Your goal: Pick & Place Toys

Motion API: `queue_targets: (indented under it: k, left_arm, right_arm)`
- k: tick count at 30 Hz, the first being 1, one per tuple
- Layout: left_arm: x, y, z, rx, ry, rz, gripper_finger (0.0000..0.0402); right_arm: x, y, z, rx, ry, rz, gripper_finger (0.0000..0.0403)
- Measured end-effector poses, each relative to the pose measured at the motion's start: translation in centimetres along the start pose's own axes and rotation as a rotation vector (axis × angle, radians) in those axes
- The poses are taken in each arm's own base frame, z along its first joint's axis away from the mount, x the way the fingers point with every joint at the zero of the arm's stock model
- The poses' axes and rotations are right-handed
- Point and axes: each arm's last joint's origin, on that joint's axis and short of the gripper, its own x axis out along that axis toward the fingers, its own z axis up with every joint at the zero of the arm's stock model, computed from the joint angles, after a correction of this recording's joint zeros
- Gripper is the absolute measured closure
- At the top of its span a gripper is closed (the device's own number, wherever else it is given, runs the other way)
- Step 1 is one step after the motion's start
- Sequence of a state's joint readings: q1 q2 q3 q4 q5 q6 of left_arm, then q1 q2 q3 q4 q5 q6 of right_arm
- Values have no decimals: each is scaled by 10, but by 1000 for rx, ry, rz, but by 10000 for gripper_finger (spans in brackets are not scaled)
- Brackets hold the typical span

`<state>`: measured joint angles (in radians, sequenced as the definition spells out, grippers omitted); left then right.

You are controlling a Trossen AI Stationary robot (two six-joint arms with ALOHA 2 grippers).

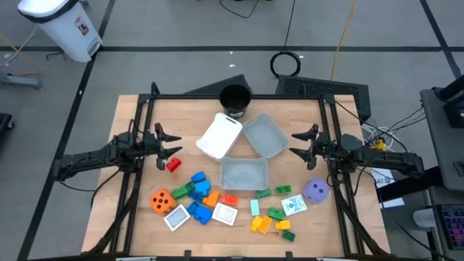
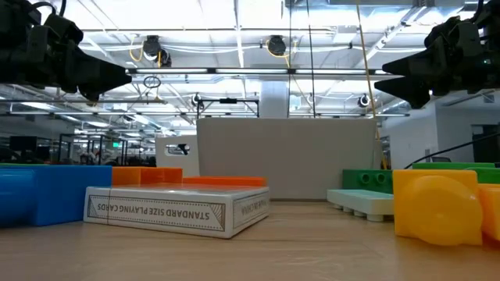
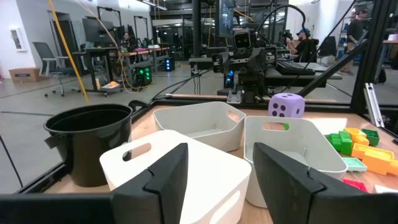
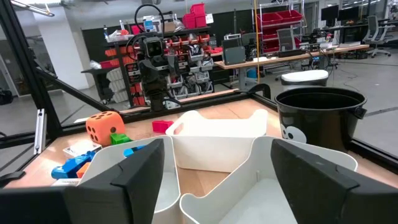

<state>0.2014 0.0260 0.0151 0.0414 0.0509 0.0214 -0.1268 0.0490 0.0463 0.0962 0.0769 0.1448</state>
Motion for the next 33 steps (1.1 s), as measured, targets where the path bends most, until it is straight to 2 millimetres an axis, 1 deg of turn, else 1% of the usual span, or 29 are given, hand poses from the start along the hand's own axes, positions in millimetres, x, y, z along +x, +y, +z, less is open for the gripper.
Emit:
queue_targets:
  k: [28,30,31,33]
  left_arm:
    - [0,0,0,0,0,1,213]
    - [0,0,0,0,0,0,213]
    - [0,0,0,0,0,0,213]
    - [0,0,0,0,0,0,213]
  right_arm:
    - [0,0,1,-2,-10,1,135]
    - [0,1,4,66,-40,9,135]
    - [0,1,5,157,-50,26,135]
    - [0,3,7,391,-54,75,135]
